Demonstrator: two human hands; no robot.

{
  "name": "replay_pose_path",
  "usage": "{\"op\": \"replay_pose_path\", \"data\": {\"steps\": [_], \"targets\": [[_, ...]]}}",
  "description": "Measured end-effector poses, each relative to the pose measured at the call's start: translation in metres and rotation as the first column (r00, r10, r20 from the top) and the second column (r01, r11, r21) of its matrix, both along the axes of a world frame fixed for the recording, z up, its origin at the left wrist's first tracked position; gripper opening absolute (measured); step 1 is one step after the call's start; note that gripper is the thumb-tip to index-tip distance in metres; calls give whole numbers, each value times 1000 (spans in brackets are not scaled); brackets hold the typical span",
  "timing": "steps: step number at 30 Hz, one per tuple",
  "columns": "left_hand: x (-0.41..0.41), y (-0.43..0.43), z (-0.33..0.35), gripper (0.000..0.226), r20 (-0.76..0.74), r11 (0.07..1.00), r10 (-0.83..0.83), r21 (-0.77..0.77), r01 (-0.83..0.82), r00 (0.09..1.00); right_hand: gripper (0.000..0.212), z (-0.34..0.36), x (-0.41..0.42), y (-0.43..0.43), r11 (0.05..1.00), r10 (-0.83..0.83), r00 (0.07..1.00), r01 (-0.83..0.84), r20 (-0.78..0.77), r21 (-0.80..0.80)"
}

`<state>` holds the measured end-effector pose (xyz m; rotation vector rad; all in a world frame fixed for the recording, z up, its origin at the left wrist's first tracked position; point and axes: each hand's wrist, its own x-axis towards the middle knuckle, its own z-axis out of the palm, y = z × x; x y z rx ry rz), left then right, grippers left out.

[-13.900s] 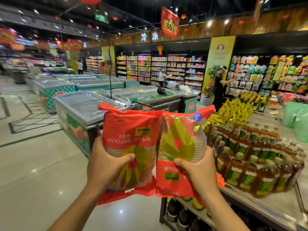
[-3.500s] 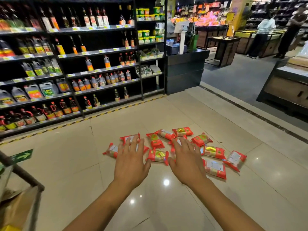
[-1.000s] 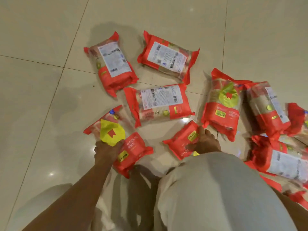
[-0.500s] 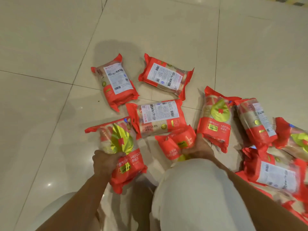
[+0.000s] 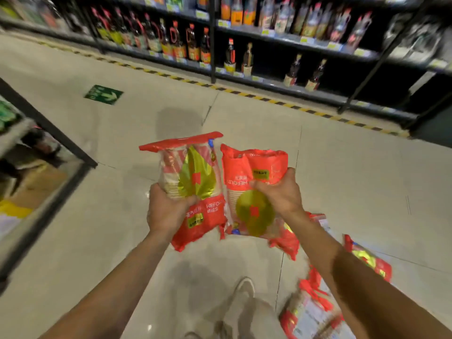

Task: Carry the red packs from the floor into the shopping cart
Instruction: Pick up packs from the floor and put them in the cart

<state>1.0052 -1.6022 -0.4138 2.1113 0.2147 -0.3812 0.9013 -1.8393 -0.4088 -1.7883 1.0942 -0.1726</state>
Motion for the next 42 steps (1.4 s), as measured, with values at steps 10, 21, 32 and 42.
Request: {"op": "replay_pose_path", "data": {"steps": [10,21,32,42], "targets": [[-15,118,319,80,374,992,44,-125,4,926,85,337,13,106,979,111,950,-53,292,-199],[-54,235,399,76,493,946,273,-293,-138,826,73,413,15,226,925,305,865,-170,399,-339],[-47,304,413,85,509,836,547,-305,-455,664,81,428,107,301,804,591,701,-469,399,-366],[-40,332,434,76,538,654,707,-247,-715,460,73,433,194,352,608,773,450,-726,446,-321]]}}
